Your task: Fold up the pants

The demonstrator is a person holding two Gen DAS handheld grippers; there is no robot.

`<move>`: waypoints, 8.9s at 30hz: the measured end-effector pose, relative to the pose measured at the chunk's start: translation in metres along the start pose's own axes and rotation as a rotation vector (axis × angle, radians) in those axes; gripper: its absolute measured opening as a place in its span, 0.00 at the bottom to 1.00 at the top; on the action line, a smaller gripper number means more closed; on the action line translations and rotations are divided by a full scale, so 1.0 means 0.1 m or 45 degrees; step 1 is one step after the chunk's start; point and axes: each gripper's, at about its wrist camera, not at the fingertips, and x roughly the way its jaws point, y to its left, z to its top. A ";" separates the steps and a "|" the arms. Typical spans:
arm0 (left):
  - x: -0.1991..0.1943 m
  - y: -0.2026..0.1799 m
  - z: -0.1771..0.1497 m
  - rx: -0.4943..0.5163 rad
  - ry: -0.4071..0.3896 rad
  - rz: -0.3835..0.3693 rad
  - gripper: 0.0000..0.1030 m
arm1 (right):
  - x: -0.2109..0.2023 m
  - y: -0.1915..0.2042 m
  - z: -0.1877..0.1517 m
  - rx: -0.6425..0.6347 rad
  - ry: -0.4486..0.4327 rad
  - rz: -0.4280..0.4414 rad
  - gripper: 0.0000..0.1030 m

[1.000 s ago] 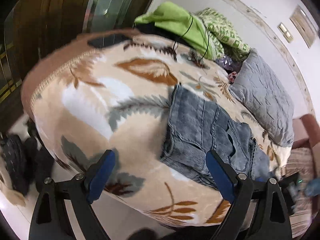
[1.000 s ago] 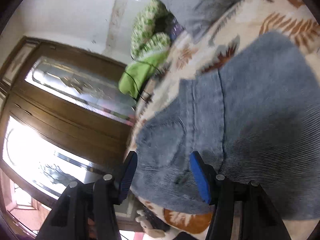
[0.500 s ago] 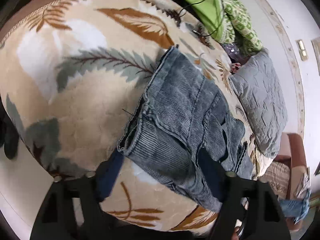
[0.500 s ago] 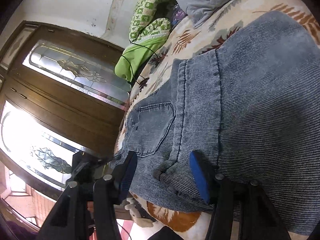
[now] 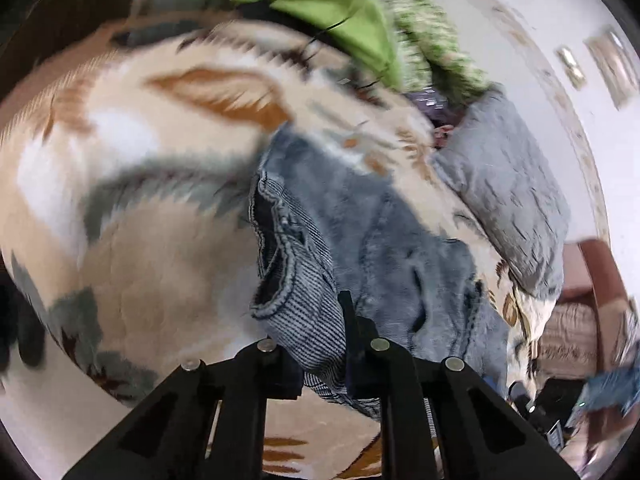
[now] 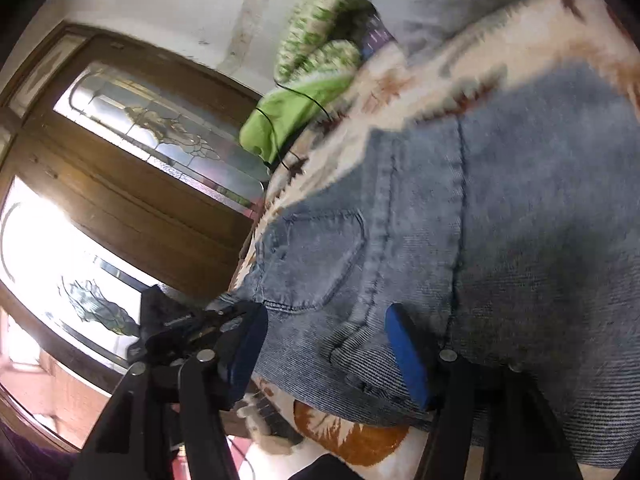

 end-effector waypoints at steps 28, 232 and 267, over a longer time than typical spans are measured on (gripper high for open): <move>-0.12 -2.45 -0.70 0.843 -0.009 -0.209 0.11 | -1.07 -0.30 0.47 0.203 -0.532 -0.209 0.23; -0.38 -2.09 -0.81 1.004 -0.274 0.498 0.96 | -1.22 0.59 -0.33 -0.183 -0.340 -0.840 0.66; 0.98 -2.12 -0.71 1.007 0.119 0.471 1.00 | -0.85 -0.11 -0.13 0.052 -0.123 -0.766 0.66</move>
